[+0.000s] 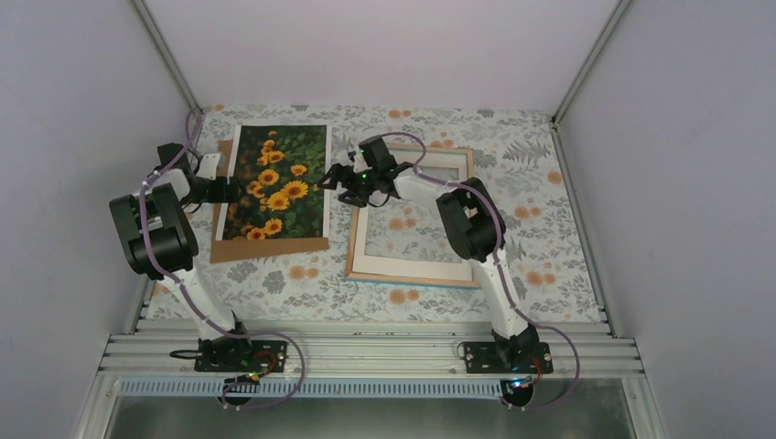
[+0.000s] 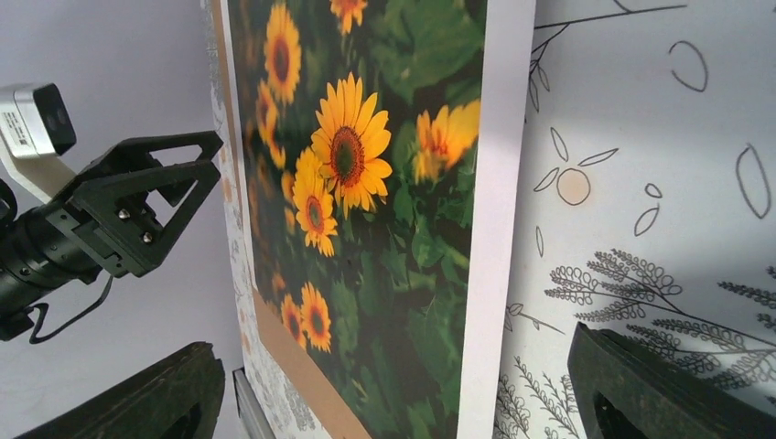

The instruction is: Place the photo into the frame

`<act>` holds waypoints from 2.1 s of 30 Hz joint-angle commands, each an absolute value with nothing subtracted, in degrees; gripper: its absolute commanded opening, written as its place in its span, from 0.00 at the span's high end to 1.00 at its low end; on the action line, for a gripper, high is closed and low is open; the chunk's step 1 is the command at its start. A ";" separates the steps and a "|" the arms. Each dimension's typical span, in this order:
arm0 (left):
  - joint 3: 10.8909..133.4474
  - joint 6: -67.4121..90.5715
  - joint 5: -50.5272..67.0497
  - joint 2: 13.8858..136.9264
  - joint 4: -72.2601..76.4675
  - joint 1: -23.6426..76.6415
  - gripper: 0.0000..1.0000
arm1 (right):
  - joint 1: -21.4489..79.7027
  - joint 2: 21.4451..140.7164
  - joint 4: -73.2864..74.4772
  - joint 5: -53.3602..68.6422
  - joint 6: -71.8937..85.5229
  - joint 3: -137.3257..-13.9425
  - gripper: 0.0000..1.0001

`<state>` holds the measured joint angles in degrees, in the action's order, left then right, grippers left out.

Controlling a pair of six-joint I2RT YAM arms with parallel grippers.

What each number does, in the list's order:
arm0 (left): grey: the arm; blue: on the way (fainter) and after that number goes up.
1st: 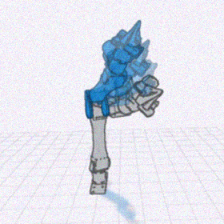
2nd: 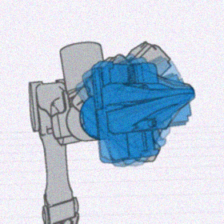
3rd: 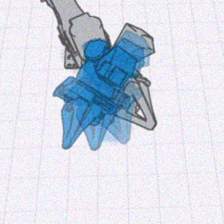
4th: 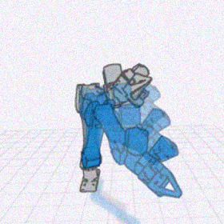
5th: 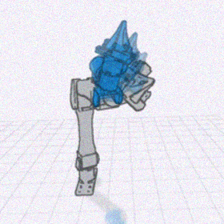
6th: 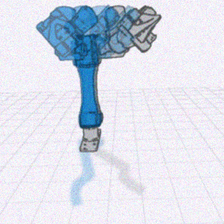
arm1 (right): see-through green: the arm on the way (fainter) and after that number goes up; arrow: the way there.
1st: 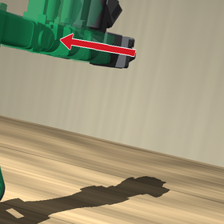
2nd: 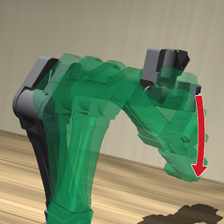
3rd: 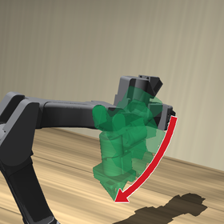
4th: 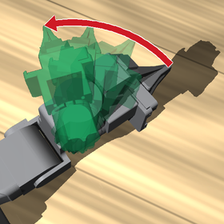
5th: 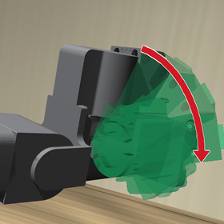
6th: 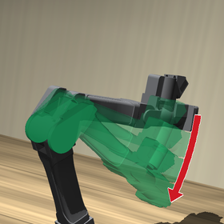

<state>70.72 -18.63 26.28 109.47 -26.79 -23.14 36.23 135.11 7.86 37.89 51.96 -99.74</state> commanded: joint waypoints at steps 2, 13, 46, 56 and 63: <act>69.44 -19.12 26.22 111.38 -23.73 -23.47 0.10 | 36.56 138.14 10.26 33.80 54.89 -100.92 0.06; 67.79 -20.80 30.59 114.88 -25.69 -23.38 0.15 | 36.82 142.93 12.50 33.52 57.11 -103.39 0.06; 63.79 -22.39 31.52 114.20 -24.68 -21.97 0.18 | 37.59 134.18 -6.77 36.52 54.38 -100.55 0.47; 63.34 -22.97 33.54 112.69 -25.40 -21.88 0.18 | 37.91 143.17 -5.93 37.47 61.93 -105.71 0.49; 63.03 -23.44 34.29 111.47 -26.04 -21.88 0.18 | 38.12 146.59 -3.93 36.14 64.30 -111.03 0.52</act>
<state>65.65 -23.38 33.01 110.98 -18.24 -22.61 37.15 145.29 -4.54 37.89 61.91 -108.14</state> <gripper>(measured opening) 0.818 0.507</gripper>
